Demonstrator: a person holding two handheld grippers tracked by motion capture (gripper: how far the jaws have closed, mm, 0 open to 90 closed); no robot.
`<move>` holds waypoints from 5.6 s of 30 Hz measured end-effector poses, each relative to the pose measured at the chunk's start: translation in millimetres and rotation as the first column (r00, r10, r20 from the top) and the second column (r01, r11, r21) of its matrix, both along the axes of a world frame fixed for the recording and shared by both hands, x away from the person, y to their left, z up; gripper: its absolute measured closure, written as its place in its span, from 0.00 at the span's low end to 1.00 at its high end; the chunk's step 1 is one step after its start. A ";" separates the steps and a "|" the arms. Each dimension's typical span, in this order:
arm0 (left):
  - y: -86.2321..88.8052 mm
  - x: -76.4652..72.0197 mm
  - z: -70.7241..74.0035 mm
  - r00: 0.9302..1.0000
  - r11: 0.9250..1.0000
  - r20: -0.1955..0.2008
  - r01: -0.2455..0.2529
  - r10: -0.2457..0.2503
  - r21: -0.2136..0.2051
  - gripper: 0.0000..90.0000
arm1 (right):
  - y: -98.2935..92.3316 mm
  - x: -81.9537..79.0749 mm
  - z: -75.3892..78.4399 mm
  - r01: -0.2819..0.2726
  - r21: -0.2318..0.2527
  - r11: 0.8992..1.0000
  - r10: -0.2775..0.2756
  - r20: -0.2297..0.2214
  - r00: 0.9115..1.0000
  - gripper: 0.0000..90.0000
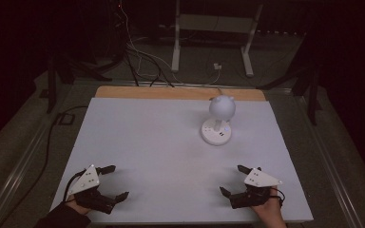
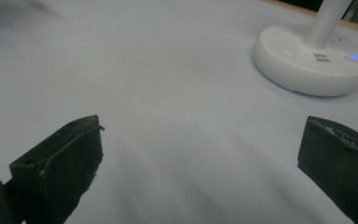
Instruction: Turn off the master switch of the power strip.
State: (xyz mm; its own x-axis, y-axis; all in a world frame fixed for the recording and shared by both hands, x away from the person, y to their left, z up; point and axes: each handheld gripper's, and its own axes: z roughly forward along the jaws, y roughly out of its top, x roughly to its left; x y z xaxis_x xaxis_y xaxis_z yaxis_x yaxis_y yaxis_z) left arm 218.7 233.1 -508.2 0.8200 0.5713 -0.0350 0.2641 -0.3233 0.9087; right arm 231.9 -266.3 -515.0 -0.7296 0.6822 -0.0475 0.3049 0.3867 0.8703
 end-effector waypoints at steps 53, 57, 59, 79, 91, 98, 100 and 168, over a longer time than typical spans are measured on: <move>0.4 -0.4 0.5 1.000 1.000 -0.010 0.013 -0.013 -0.013 0.00 | 25.6 -0.7 45.3 -0.188 0.078 0.979 0.196 -0.112 0.974 0.00; 0.4 -0.5 0.4 1.000 1.000 -0.010 0.014 -0.014 -0.012 0.00 | 25.8 3.0 52.2 -0.192 0.088 0.977 0.201 -0.105 0.974 0.00; 0.4 -0.4 0.3 1.000 1.000 -0.011 0.013 -0.013 -0.014 0.00 | 26.1 4.4 55.4 -0.194 0.096 0.976 0.204 -0.102 0.974 0.00; 0.5 -0.5 0.4 1.000 1.000 -0.012 0.016 -0.016 -0.018 0.00 | 19.4 24.4 82.0 -0.165 0.100 0.981 0.172 -0.060 0.983 0.00; 0.6 -0.5 0.7 1.000 1.000 -0.012 0.018 -0.018 -0.019 0.00 | 11.9 39.1 92.1 -0.125 0.099 0.987 0.130 -0.048 0.990 0.00; 0.6 -0.6 0.7 1.000 1.000 -0.012 0.018 -0.018 -0.019 0.00 | 6.8 53.5 93.0 -0.097 0.098 0.990 0.102 -0.051 0.993 0.00; 0.6 -0.6 0.7 1.000 1.000 -0.013 0.019 -0.019 -0.019 0.00 | 5.3 57.2 93.2 -0.088 0.097 0.991 0.093 -0.053 0.994 0.00; 1.8 -0.2 1.1 0.999 0.999 -0.026 0.021 -0.022 -0.033 0.00 | -16.7 176.5 20.2 0.254 0.039 0.966 -0.248 -0.111 0.962 0.17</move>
State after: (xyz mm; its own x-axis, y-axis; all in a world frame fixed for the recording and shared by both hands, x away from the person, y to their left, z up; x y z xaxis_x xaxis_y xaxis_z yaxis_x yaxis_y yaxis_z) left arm 218.5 234.9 -507.1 0.8306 0.5516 -0.0756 0.2817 -0.2992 0.9117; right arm 408.4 -283.0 -494.8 -0.5334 0.8437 0.0608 0.4768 0.2406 0.8454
